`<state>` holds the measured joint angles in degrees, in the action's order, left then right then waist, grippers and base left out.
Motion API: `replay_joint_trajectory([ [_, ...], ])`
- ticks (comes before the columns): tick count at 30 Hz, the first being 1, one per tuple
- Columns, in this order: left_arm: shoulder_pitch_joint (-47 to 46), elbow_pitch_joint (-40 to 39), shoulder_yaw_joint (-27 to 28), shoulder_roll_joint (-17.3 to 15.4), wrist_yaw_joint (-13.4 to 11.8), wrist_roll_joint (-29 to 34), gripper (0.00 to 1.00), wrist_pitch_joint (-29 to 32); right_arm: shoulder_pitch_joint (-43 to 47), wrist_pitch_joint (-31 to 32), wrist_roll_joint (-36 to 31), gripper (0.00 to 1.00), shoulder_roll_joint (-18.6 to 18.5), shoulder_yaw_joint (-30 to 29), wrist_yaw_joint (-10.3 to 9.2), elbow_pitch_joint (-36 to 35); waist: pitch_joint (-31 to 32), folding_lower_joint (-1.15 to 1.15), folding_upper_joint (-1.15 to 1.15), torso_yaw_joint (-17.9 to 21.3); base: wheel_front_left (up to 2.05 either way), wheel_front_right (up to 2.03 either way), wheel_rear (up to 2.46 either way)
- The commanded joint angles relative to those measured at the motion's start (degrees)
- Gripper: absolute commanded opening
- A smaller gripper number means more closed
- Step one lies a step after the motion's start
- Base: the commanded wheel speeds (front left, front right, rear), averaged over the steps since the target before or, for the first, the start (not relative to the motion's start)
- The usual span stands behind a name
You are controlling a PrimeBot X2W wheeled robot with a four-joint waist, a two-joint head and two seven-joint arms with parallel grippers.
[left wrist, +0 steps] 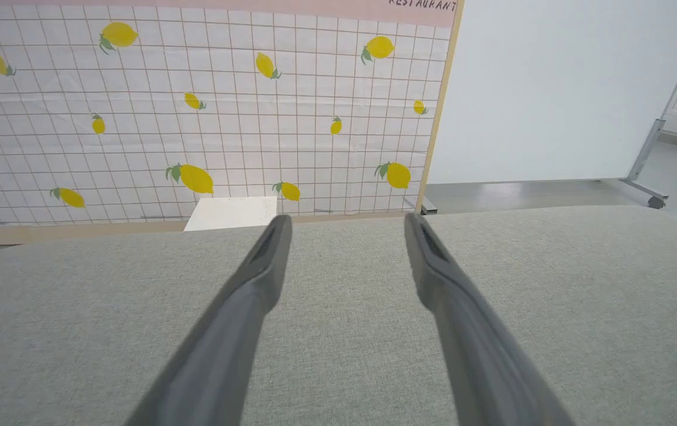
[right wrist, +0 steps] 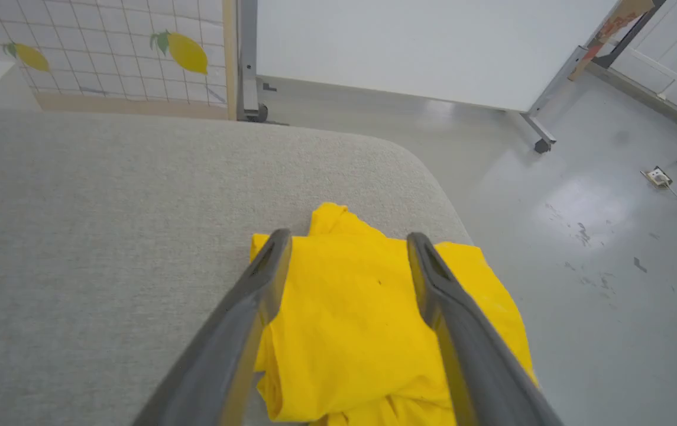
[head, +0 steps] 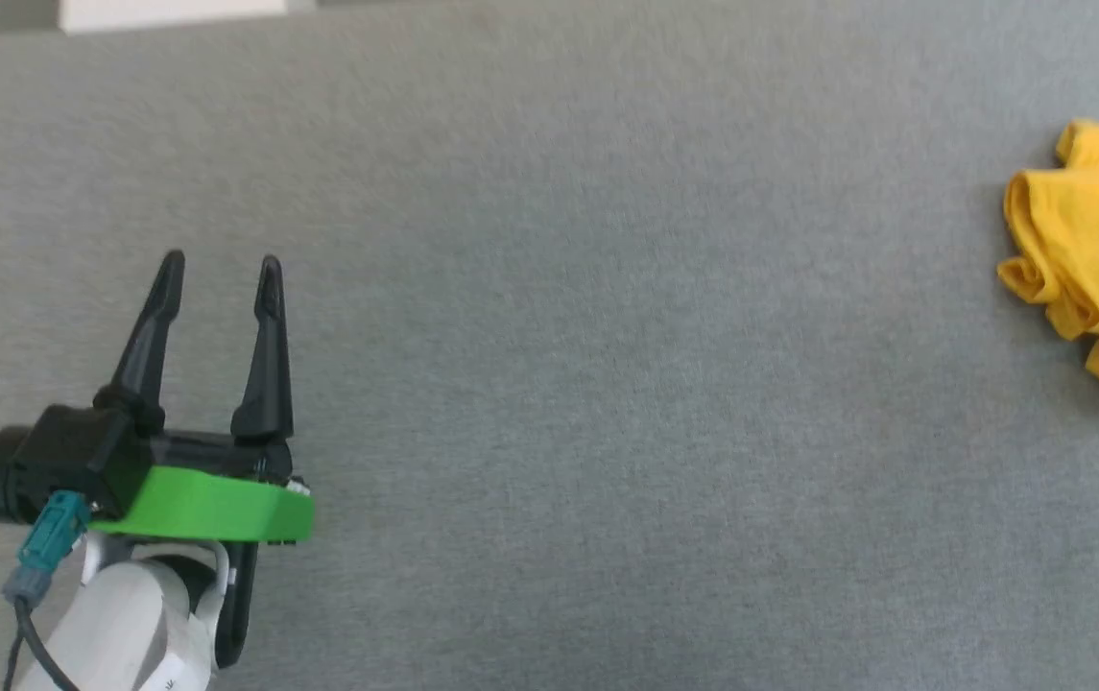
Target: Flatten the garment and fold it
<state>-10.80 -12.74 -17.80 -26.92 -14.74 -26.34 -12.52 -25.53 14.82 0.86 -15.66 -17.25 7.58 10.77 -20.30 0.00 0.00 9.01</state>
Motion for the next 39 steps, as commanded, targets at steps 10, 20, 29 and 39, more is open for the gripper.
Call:
replay_joint_trajectory([
  [10, 3.3, 2.9, 0.2, 3.2, 1.0, -3.3, 1.00, -1.6, 9.9, -7.6, 1.3, 1.00, 9.8, 5.2, -0.09, -10.5, 12.8, 0.00, 0.00, -6.3, 0.00, 0.00, 0.00],
  [20, 9.1, 4.8, 0.4, 3.9, 0.9, -1.4, 1.00, -2.3, 20.7, -15.0, -3.0, 1.00, 12.7, 7.7, -0.09, -18.8, 16.2, 0.00, 0.00, -8.3, 0.00, 0.00, 0.00],
  [29, 13.4, 7.1, 1.1, 6.2, 2.6, -0.6, 1.00, -2.5, 27.7, -20.1, -0.6, 1.00, 12.8, 6.3, -0.09, -17.6, 16.8, 0.00, 0.00, -9.0, 0.00, 0.00, 0.00],
  [39, 15.7, 9.4, 2.4, 9.2, 5.3, 2.0, 1.00, -2.5, 30.9, -24.3, 0.3, 1.00, 12.8, 5.2, -0.09, -12.7, 17.7, 0.00, 0.00, -9.4, 0.00, 0.00, 0.00],
])
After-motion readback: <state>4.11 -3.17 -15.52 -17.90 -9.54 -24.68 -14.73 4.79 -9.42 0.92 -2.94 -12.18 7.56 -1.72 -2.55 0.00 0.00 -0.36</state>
